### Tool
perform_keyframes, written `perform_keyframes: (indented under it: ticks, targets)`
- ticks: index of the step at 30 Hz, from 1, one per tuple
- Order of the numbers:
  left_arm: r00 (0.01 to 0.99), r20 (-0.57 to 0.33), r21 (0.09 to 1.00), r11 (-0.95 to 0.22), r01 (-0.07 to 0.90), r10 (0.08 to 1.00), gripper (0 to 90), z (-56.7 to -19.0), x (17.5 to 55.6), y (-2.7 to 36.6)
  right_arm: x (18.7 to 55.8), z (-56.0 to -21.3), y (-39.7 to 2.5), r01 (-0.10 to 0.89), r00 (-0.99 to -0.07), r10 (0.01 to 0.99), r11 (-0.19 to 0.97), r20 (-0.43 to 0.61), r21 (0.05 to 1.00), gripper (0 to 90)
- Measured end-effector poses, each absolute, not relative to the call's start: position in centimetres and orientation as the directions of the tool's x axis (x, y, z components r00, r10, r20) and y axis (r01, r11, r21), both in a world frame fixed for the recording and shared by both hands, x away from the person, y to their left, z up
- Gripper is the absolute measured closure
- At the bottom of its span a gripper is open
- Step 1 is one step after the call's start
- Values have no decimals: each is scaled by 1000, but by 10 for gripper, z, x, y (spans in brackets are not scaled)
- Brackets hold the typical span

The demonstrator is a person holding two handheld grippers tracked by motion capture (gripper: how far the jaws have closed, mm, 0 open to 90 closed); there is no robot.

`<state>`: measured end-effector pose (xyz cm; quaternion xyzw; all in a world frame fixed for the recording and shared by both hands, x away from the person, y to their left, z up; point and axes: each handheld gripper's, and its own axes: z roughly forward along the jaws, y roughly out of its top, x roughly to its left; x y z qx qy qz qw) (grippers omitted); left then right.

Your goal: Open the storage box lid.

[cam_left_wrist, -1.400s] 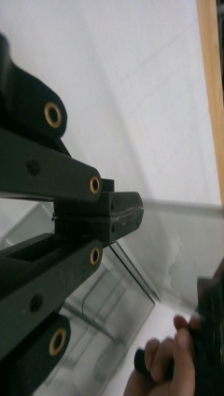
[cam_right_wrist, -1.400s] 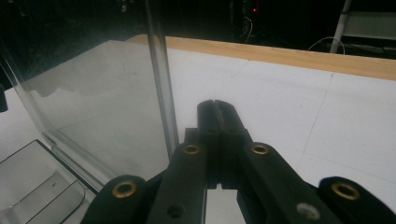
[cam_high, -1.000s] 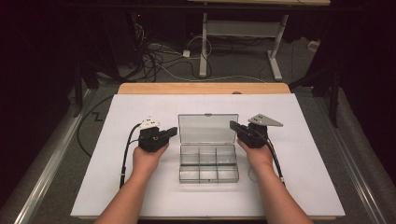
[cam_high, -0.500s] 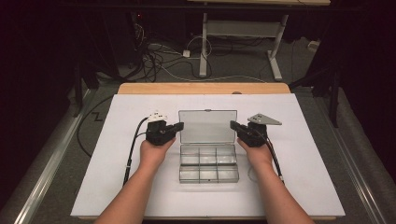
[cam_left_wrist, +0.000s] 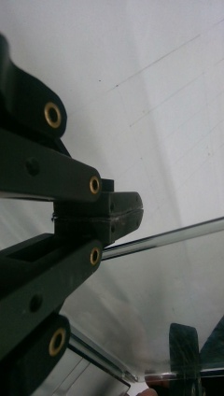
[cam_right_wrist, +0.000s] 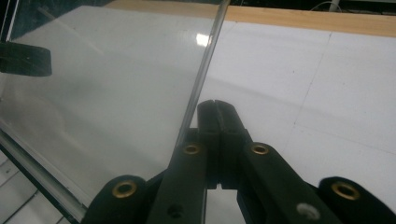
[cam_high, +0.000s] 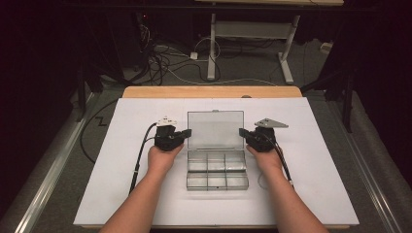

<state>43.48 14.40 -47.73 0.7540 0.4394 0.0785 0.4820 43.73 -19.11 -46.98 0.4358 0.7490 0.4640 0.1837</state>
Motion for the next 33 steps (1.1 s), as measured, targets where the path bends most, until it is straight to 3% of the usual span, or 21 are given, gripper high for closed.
perform_keyframes:
  ticks: [25,33]
  targets:
    - [561,-288,720,-211,661,776,876,-490,441,141,443,-482,-192,549,-535,840,259,96,795,900]
    - [542,-277,728,-194,657,794,876,-484,435,156,439,-475,-201,544,-522,847,242,99,804,900]
